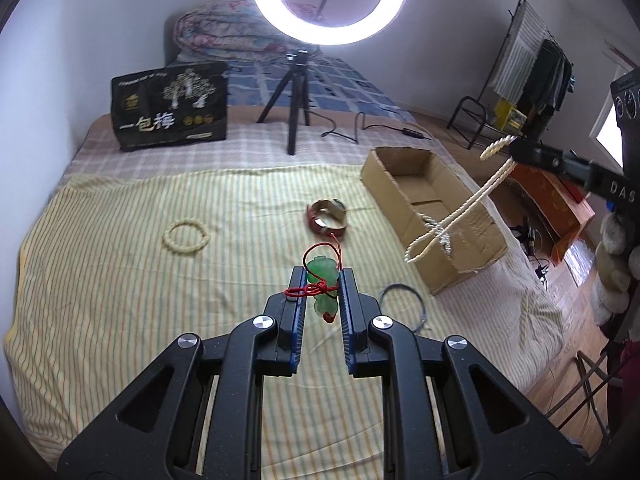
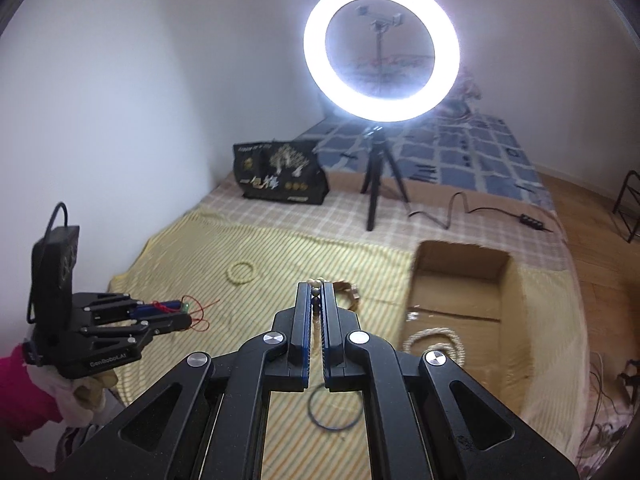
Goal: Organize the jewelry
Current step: 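Carry jade pendant with left gripper while right gripper carries pearl strand toward box, then lower pendant into box and open left gripper while right gripper releases pearl strand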
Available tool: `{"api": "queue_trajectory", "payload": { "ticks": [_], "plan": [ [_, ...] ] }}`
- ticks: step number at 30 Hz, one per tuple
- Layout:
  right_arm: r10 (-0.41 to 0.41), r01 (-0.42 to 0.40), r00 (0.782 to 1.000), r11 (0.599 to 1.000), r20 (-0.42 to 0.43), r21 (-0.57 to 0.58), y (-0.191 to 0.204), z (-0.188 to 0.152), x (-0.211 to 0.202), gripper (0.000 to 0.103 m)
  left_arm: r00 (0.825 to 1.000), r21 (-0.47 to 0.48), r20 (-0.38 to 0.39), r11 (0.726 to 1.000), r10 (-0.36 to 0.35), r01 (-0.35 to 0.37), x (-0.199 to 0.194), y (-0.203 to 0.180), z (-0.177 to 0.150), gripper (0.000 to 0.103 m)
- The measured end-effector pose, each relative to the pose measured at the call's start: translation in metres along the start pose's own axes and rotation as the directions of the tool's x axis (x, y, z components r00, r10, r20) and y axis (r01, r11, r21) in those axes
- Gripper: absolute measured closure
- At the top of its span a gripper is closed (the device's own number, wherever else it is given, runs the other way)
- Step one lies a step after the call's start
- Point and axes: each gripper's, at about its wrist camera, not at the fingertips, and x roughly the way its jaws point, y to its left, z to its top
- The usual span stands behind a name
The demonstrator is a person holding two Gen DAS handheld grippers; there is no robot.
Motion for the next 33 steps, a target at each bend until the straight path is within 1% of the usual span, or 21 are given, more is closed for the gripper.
{"api": "queue_trajectory", "payload": {
  "ticks": [8,17,21,24,33],
  "plan": [
    [-0.074,0.073,0.997,0.997,0.036,0.028,-0.038,0.005,-0.028,0.100,0.999,0.062,-0.007,0.997,-0.037,0.037,0.016,-0.042,0.020,0.089],
    [-0.139,0.136,0.990,0.988,0.037,0.066,-0.086,0.002,-0.037,0.100,0.997,0.155,-0.029,0.985,-0.077,0.080,0.043,-0.104,0.044,0.089],
    [-0.150,0.147,0.988,0.986,0.026,0.083,-0.102,-0.004,-0.033,0.100,0.996,0.190,-0.044,0.978,-0.084,0.090,0.060,-0.129,0.054,0.089],
    [-0.151,0.149,0.988,0.984,0.013,0.093,-0.113,-0.010,-0.028,0.100,0.994,0.195,-0.062,0.975,-0.092,0.102,0.078,-0.142,0.060,0.089],
    [-0.125,0.129,0.991,0.983,-0.041,0.127,-0.138,-0.040,-0.005,0.100,0.992,0.171,-0.104,0.981,-0.077,0.094,0.130,-0.155,0.081,0.089]
  ]
}}
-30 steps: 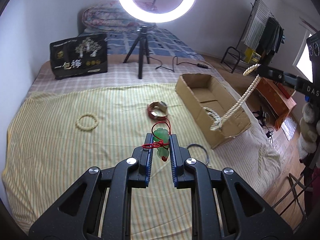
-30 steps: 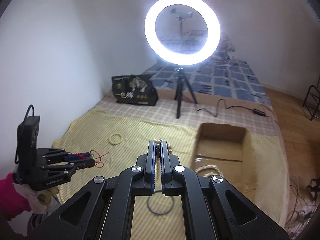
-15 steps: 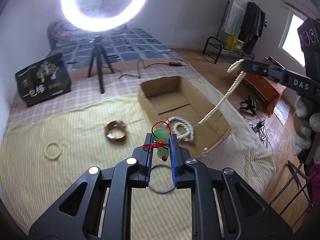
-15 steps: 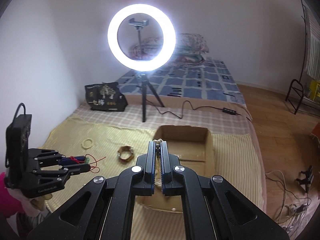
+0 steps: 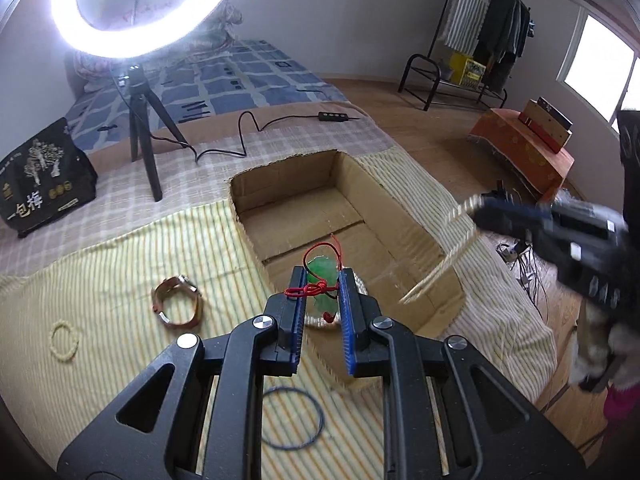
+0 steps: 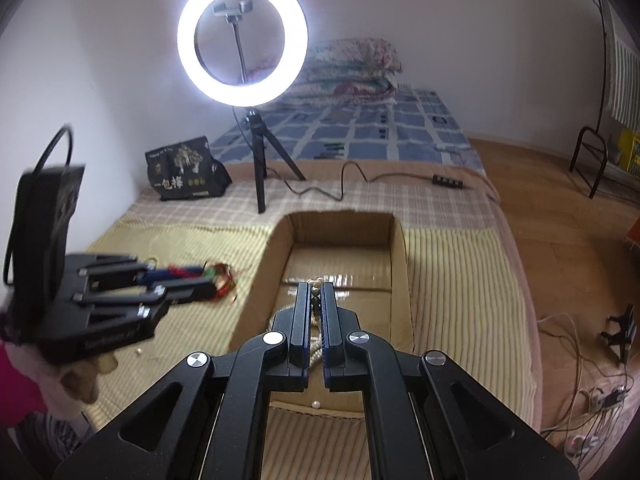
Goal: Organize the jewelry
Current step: 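Lower pendant into box and open left gripper while right gripper releases pearl strand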
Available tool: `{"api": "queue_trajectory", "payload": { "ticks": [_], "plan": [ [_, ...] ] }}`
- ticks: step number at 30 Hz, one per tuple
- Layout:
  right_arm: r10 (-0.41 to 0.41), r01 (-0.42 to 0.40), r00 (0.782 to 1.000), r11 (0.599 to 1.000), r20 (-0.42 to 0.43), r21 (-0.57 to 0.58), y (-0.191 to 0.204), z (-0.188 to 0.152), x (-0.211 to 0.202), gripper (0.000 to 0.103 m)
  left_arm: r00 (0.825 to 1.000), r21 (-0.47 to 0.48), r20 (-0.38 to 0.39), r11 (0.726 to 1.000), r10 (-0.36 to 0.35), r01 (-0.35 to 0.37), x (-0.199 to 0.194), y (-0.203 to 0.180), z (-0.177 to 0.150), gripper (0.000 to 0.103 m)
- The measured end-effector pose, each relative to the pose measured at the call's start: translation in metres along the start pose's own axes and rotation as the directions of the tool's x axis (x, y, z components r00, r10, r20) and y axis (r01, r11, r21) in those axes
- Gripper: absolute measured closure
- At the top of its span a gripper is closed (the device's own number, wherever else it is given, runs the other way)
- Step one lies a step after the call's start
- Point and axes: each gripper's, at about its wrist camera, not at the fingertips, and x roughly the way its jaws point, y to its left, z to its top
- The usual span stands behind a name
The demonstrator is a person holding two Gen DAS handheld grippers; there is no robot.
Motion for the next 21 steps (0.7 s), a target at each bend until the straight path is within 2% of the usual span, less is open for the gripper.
{"api": "queue_trajectory", "payload": {
  "ticks": [11,21],
  "plan": [
    [0.031,-0.027,0.996,0.999,-0.088,0.037,-0.017,-0.033,0.045,0.100,0.999,-0.050,-0.045,0.999,0.010,-0.012,0.057,0.013,0.022,0.089],
    [0.036,-0.030,0.994,0.998,-0.108,0.051,-0.026,-0.040,0.056,0.100,0.997,-0.082,-0.079,0.997,0.003,-0.009,0.087,0.020,0.028,0.089]
  ]
}}
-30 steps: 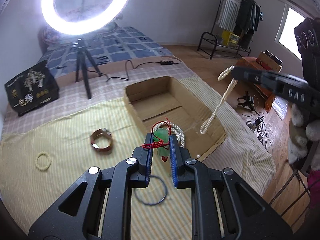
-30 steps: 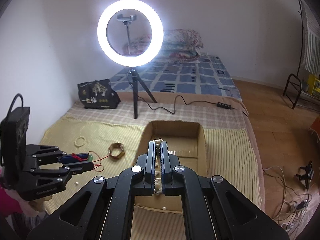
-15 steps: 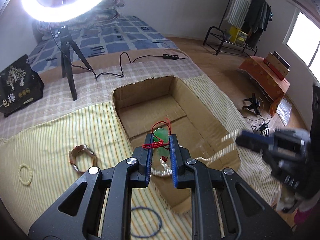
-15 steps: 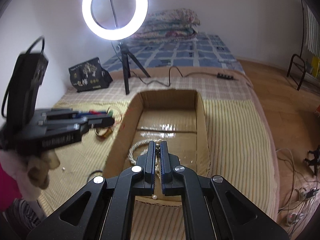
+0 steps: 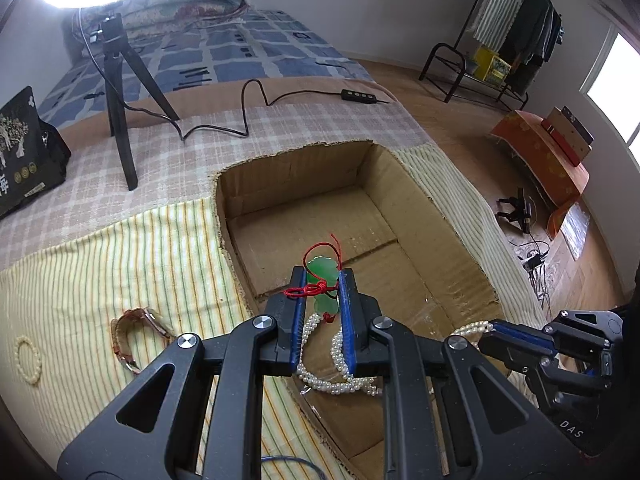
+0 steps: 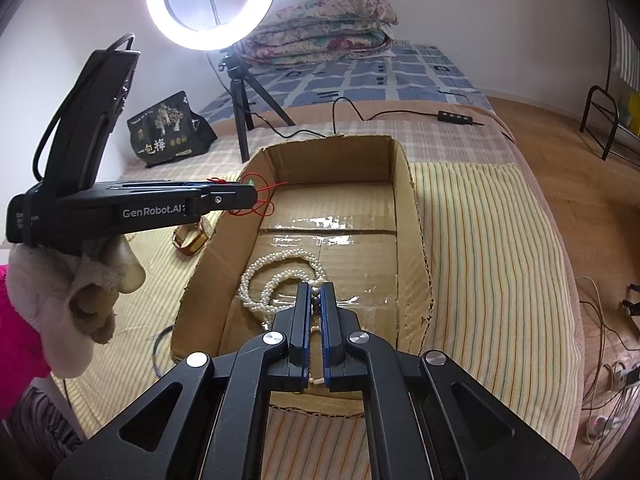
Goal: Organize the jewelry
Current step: 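Lower pendant into box and open left gripper while right gripper releases pearl strand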
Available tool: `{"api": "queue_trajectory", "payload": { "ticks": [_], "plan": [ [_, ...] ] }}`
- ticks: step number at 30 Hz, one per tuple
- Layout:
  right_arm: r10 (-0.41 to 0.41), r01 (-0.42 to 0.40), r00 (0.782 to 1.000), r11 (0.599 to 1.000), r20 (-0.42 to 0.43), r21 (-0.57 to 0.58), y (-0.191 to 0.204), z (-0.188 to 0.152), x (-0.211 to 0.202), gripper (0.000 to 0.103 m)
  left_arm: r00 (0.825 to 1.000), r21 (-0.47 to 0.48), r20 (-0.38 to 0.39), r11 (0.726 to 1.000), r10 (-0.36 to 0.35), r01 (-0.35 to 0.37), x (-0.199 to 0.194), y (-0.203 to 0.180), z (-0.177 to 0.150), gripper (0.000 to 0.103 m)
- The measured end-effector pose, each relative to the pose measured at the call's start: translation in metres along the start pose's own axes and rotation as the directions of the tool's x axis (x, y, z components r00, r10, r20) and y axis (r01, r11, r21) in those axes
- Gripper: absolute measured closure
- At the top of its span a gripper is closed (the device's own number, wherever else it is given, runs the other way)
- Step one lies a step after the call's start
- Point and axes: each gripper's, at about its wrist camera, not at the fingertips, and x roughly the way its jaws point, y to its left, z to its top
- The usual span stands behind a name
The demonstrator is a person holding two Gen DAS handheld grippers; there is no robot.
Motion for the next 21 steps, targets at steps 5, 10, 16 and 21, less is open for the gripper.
{"api": "queue_trajectory", "payload": {
  "ticks": [5,10,16,21],
  "plan": [
    [0.000,0.000,1.000,1.000,-0.006,-0.005,0.002,0.000,0.000,0.100,1.000,0.008,0.009,1.000,0.000,0.000,-0.002,-0.004,0.001,0.088],
    [-0.010,0.010,1.000,1.000,-0.001,-0.019,0.007,0.001,-0.001,0.087,1.000,0.014,0.013,1.000,0.011,-0.011,-0.005,-0.007,0.001,0.077],
    [-0.031,0.032,0.999,0.999,0.031,-0.027,0.012,0.002,-0.009,0.056,0.999,0.015,0.032,1.000,0.021,-0.022,-0.015,-0.004,0.001,0.064],
    [-0.047,0.048,0.998,0.998,0.037,-0.035,0.017,0.002,-0.015,0.056,0.999,0.016,0.044,1.000,0.024,-0.024,-0.027,0.000,0.000,0.064]
  ]
}}
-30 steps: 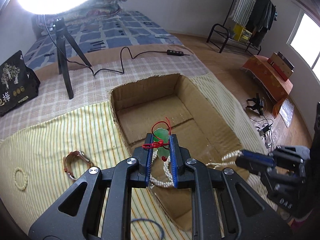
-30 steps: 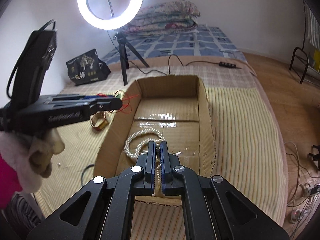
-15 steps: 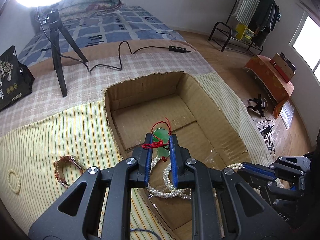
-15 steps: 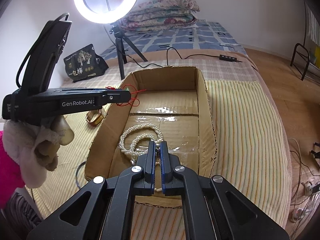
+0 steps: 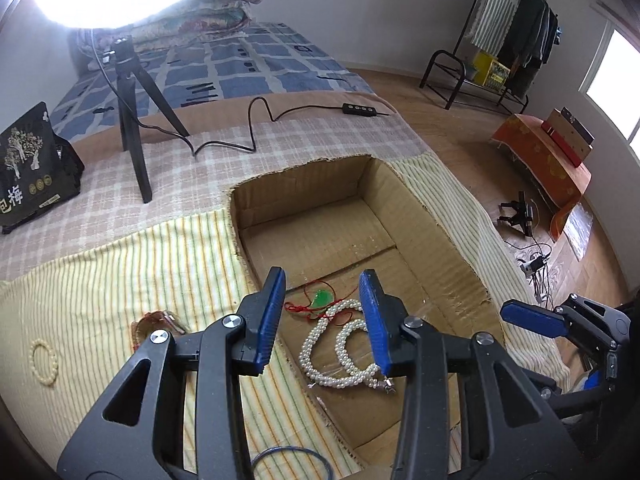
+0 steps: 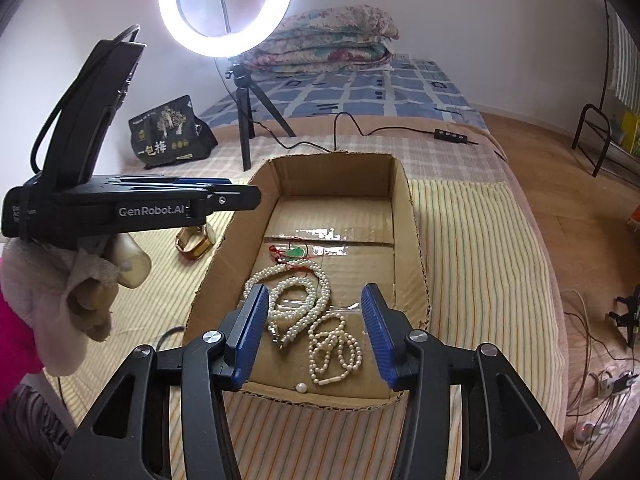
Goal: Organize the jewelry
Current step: 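Lower pendant into box and open left gripper while right gripper releases pearl strand, then withdraw both open grippers up out of the box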
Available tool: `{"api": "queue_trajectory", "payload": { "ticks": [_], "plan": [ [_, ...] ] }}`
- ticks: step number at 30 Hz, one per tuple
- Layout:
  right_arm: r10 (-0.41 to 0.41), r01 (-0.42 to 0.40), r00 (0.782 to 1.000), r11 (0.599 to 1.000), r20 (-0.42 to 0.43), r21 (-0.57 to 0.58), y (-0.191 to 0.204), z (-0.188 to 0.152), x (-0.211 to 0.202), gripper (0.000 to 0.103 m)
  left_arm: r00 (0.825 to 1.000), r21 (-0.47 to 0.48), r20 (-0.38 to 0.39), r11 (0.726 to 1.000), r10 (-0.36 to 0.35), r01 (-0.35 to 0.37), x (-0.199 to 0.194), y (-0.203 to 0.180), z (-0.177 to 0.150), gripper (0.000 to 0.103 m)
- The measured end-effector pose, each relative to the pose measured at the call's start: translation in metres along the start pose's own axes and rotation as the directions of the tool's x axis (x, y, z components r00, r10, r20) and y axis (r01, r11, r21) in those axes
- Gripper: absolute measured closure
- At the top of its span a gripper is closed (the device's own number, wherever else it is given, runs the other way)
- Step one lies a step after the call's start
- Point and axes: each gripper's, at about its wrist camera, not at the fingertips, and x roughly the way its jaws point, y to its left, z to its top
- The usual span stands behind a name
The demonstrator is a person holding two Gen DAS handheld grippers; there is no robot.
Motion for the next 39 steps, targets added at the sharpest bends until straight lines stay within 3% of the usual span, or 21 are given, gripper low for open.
{"api": "queue_trajectory", "payload": {
  "ticks": [11,19,29,39],
  "plan": [
    [0.011,-0.010,1.000,1.000,0.008,-0.029,0.025,0.004,-0.009,0.056,0.999,-0.001,0.040,1.000,0.018,-0.018,-0.037,0.018,-0.005,0.064],
    [0.024,-0.023,0.999,0.997,0.023,-0.070,0.051,0.013,-0.018,0.056,0.996,-0.016,0.076,0.999,0.041,-0.039,-0.073,0.054,-0.013,0.064],
    [0.055,-0.051,0.998,0.985,0.020,-0.165,0.093,0.026,-0.012,0.056,0.986,-0.065,0.119,0.992,0.113,-0.106,-0.122,0.127,-0.032,0.064],
    [0.101,-0.102,0.995,0.968,-0.018,-0.230,0.134,0.032,0.012,0.056,0.974,-0.141,0.084,0.970,0.212,-0.199,-0.145,0.210,-0.066,0.064]
  ]
}}
